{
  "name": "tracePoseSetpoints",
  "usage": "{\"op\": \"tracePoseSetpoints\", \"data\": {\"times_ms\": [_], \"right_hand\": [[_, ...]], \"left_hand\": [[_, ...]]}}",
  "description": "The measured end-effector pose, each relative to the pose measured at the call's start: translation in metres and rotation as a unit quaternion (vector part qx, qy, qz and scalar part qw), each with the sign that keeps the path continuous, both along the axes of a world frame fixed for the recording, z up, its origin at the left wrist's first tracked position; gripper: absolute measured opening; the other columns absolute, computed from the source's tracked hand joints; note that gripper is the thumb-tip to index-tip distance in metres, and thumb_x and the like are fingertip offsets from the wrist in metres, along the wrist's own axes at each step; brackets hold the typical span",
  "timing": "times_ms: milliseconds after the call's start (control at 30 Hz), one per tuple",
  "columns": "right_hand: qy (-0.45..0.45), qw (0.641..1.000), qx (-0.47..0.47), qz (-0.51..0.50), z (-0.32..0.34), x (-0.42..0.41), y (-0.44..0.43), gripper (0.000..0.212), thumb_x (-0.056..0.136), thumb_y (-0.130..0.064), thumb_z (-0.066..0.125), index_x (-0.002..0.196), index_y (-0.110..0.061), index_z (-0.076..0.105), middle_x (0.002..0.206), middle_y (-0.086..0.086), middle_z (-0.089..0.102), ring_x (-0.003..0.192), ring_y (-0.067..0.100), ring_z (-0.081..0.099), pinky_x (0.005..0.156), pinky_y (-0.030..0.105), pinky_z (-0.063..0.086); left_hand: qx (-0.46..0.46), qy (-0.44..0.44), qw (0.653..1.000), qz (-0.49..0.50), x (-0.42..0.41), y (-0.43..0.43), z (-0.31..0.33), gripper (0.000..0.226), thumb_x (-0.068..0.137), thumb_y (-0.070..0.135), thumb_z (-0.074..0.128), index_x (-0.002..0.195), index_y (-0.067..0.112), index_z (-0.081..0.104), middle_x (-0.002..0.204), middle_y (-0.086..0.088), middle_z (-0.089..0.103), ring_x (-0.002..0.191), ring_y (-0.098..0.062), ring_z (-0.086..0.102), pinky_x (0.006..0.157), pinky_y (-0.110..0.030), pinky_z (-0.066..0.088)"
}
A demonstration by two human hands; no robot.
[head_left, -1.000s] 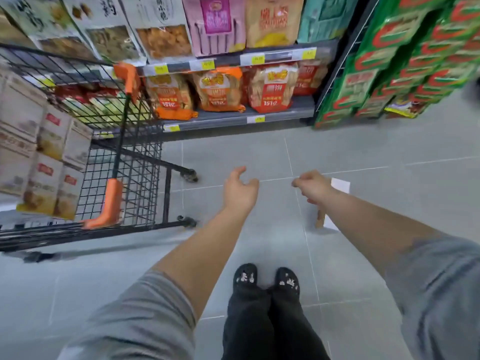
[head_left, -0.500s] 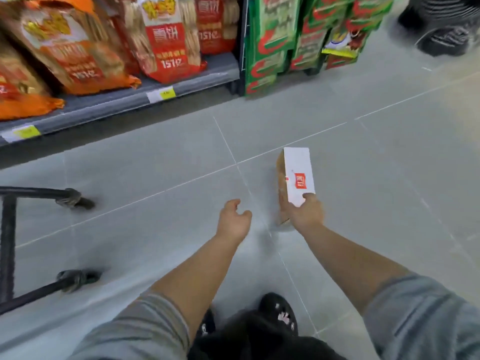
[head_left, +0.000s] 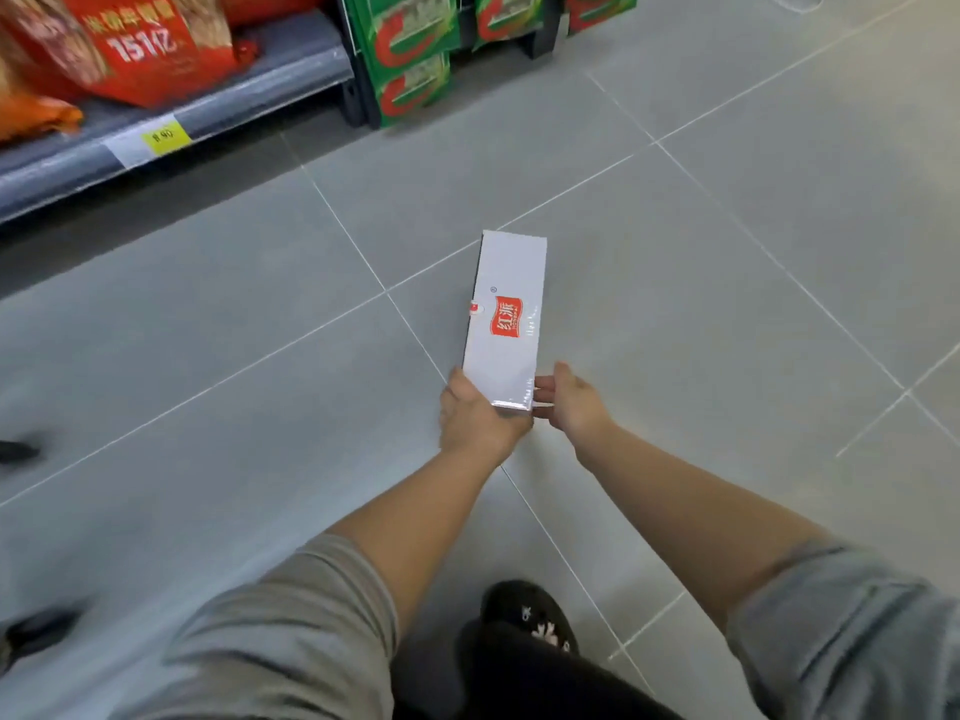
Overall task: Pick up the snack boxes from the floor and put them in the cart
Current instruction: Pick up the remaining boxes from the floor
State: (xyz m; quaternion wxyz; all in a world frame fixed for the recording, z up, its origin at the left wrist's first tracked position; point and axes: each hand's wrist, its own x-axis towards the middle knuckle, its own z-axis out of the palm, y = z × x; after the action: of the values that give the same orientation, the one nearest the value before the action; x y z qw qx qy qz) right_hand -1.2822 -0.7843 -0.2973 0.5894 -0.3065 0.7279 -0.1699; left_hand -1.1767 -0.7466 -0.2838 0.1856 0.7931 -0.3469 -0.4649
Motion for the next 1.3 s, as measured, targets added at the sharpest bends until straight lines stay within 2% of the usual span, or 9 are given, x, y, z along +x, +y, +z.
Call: {"op": "tracePoseSetpoints", "data": {"times_ms": [67, 233, 433, 567, 633, 700, 900, 1033, 1300], "right_hand": [[-0.042, 0.999, 0.03, 0.013, -0.003, 0.009, 0.005, 0.049, 0.101, -0.03, 0.027, 0.113, -0.002, 0.065, 0.1, 0.01, 0.067, 0.073, 0.019, 0.062, 0.065, 0.024, 0.043], [-0.045, 0.993, 0.053, 0.092, -0.008, 0.024, 0.011, 0.045, 0.101, -0.033, 0.028, 0.117, -0.011, 0.064, 0.109, 0.003, 0.064, 0.1, 0.019, 0.056, 0.094, 0.032, 0.04], [0.041, 0.997, 0.01, 0.059, -0.008, 0.019, 0.005, 0.048, 0.098, -0.044, 0.036, 0.137, -0.016, 0.043, 0.134, 0.004, 0.048, 0.126, 0.027, 0.046, 0.109, 0.043, 0.037], [0.071, 0.996, -0.021, 0.045, 0.001, 0.032, -0.014, 0.055, 0.09, -0.054, 0.045, 0.127, -0.013, 0.047, 0.125, 0.008, 0.049, 0.115, 0.03, 0.049, 0.095, 0.038, 0.038], [0.069, 0.997, -0.024, 0.027, 0.011, 0.046, -0.024, 0.063, 0.087, -0.057, 0.049, 0.134, -0.014, 0.045, 0.132, 0.008, 0.048, 0.119, 0.03, 0.048, 0.099, 0.039, 0.037], [0.045, 0.999, -0.011, 0.018, 0.021, 0.056, -0.029, 0.055, 0.09, -0.056, 0.046, 0.125, -0.014, 0.048, 0.117, 0.006, 0.049, 0.106, 0.027, 0.046, 0.096, 0.038, 0.037], [0.024, 0.996, 0.033, 0.085, 0.095, 0.107, -0.055, 0.08, 0.07, -0.082, 0.036, 0.125, -0.028, 0.056, 0.122, 0.0, 0.062, 0.113, 0.025, 0.052, 0.095, 0.048, 0.038], [-0.035, 0.983, 0.063, 0.166, 0.197, 0.15, -0.068, 0.069, 0.078, -0.08, 0.031, 0.103, -0.027, 0.068, 0.099, 0.004, 0.072, 0.102, 0.026, 0.061, 0.103, 0.052, 0.031], [-0.086, 0.968, 0.09, 0.219, 0.4, 0.202, -0.064, 0.045, 0.074, -0.068, 0.06, 0.081, -0.023, 0.064, 0.067, 0.0, 0.072, 0.084, 0.02, 0.065, 0.091, 0.043, 0.051]], "left_hand": [[0.006, -0.063, 0.998, 0.007, 0.009, 0.006, -0.007, 0.113, 0.058, 0.041, 0.085, 0.145, 0.021, 0.015, 0.139, -0.005, 0.03, 0.128, -0.025, 0.039, 0.103, -0.038, 0.043], [-0.038, -0.129, 0.991, -0.014, 0.05, 0.012, -0.018, 0.098, 0.061, 0.038, 0.081, 0.139, 0.021, 0.025, 0.13, -0.005, 0.037, 0.121, -0.026, 0.043, 0.096, -0.035, 0.045], [-0.083, 0.041, 0.985, 0.145, 0.099, 0.011, 0.004, 0.082, 0.041, 0.044, 0.078, 0.117, 0.031, 0.05, 0.118, 0.005, 0.058, 0.106, -0.015, 0.061, 0.092, -0.038, 0.054], [-0.095, 0.127, 0.952, 0.261, 0.133, 0.005, 0.025, 0.099, 0.044, 0.045, 0.074, 0.137, 0.035, 0.04, 0.117, 0.004, 0.061, 0.104, -0.016, 0.063, 0.097, -0.036, 0.05], [-0.106, 0.148, 0.943, 0.278, 0.154, 0.009, 0.035, 0.088, 0.055, 0.038, 0.073, 0.137, 0.032, 0.042, 0.1, 0.009, 0.06, 0.09, -0.008, 0.061, 0.084, -0.026, 0.049], [-0.113, 0.17, 0.933, 0.295, 0.17, 0.013, 0.044, 0.074, 0.068, 0.03, 0.072, 0.136, 0.029, 0.043, 0.094, 0.013, 0.057, 0.081, 0.0, 0.055, 0.069, -0.019, 0.043], [-0.113, 0.206, 0.917, 0.323, 0.232, 0.018, 0.123, 0.088, 0.054, 0.043, 0.067, 0.137, 0.027, 0.043, 0.122, -0.008, 0.063, 0.104, -0.022, 0.064, 0.093, -0.038, 0.05], [-0.104, 0.202, 0.897, 0.38, 0.276, 0.035, 0.201, 0.093, 0.05, 0.055, 0.064, 0.136, 0.022, 0.045, 0.126, -0.012, 0.063, 0.108, -0.03, 0.065, 0.097, -0.048, 0.05], [-0.142, 0.207, 0.867, 0.431, 0.315, 0.059, 0.405, 0.081, 0.06, 0.056, 0.056, 0.129, 0.013, 0.049, 0.095, -0.009, 0.07, 0.078, -0.025, 0.069, 0.071, -0.036, 0.053]]}}
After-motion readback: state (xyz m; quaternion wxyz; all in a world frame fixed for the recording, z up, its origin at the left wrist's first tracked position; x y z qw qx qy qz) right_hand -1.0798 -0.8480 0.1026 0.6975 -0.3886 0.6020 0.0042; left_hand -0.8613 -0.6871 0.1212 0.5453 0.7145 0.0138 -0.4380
